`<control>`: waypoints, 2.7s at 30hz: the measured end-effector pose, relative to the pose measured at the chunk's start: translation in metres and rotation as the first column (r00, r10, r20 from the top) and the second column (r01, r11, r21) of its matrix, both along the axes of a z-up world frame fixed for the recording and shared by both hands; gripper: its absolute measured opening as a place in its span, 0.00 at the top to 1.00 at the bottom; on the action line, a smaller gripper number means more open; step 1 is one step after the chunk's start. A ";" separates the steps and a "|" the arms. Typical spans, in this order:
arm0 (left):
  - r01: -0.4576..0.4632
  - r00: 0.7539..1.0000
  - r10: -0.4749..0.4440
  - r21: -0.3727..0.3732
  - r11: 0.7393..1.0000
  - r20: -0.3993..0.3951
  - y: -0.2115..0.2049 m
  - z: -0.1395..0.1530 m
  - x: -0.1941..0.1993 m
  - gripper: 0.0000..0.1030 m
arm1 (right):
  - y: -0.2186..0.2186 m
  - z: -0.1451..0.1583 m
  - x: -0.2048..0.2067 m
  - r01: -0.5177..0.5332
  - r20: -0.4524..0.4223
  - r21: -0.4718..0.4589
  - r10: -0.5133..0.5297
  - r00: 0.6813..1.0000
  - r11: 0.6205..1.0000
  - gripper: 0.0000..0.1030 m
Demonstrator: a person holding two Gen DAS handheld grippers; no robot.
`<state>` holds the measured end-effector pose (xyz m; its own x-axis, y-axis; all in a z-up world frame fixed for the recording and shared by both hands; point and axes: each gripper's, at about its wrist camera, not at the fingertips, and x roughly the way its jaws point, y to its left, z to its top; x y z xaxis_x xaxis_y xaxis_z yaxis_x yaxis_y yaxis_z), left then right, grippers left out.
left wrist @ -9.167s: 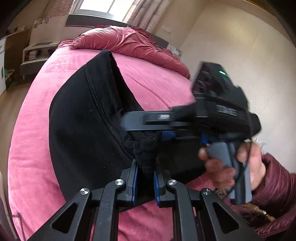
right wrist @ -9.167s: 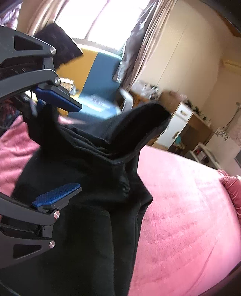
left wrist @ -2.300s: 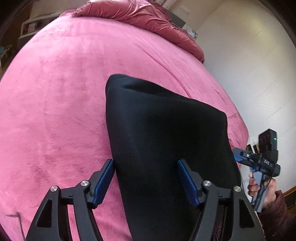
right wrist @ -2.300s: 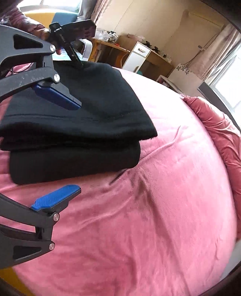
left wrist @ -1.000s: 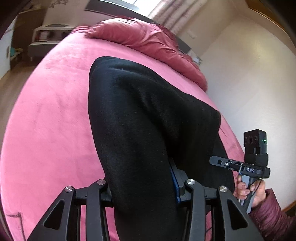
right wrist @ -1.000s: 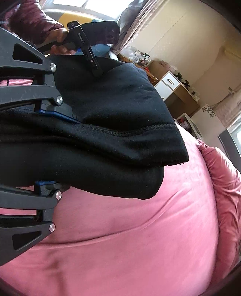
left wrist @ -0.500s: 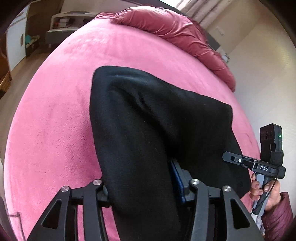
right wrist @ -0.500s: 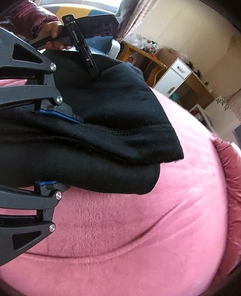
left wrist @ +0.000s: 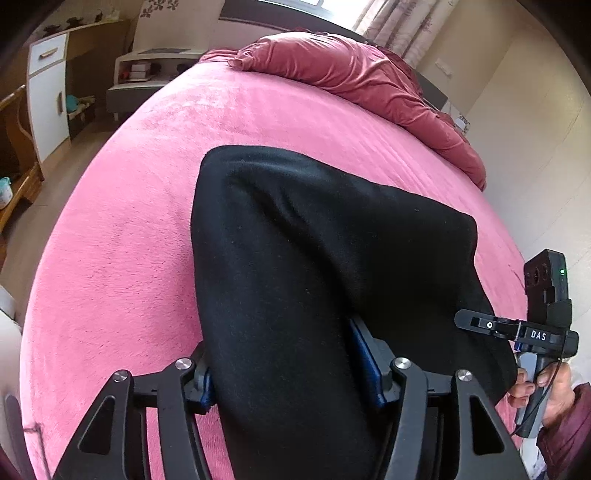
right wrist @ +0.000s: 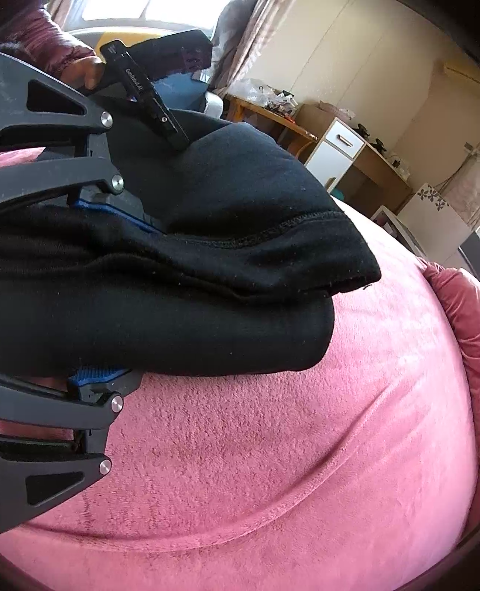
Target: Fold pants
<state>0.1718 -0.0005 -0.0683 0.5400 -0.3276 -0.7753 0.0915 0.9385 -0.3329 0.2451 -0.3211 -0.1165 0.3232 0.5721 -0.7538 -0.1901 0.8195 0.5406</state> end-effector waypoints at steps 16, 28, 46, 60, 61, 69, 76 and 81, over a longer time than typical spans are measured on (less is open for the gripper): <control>-0.051 0.998 0.049 0.060 0.997 0.029 0.002 0.018 -0.020 0.39 | -0.001 0.053 -0.045 0.056 0.095 -0.195 -0.038 0.995 0.979 0.28; -0.101 0.989 0.087 0.123 0.987 0.116 0.004 0.036 -0.044 0.39 | 0.017 0.053 -0.087 0.110 0.173 -0.401 -0.043 0.984 0.909 0.27; -0.124 0.987 0.108 0.142 0.982 0.117 0.003 0.044 -0.068 0.39 | 0.002 0.026 -0.079 0.236 0.150 -0.357 -0.194 0.970 0.904 0.13; -0.176 0.983 0.164 0.160 0.971 0.088 0.012 0.040 -0.132 0.39 | 0.014 0.063 -0.102 0.317 0.215 -0.416 -0.247 0.945 0.852 0.10; -0.183 0.981 0.171 0.160 0.970 0.089 0.013 0.039 -0.136 0.39 | 0.014 0.069 -0.109 0.331 0.234 -0.422 -0.251 0.939 0.844 0.10; -0.221 0.974 0.212 0.154 0.963 0.076 0.011 0.032 -0.183 0.39 | 0.035 0.104 -0.175 0.353 0.332 -0.401 -0.225 0.916 0.845 0.10; -0.229 0.971 0.215 0.166 0.959 0.101 0.006 0.039 -0.220 0.39 | 0.076 0.103 -0.238 0.353 0.398 -0.419 -0.180 0.899 0.837 0.10; -0.225 0.969 0.201 0.186 0.956 0.141 0.003 0.045 -0.244 0.39 | 0.092 0.094 -0.269 0.353 0.408 -0.445 -0.165 0.898 0.823 0.10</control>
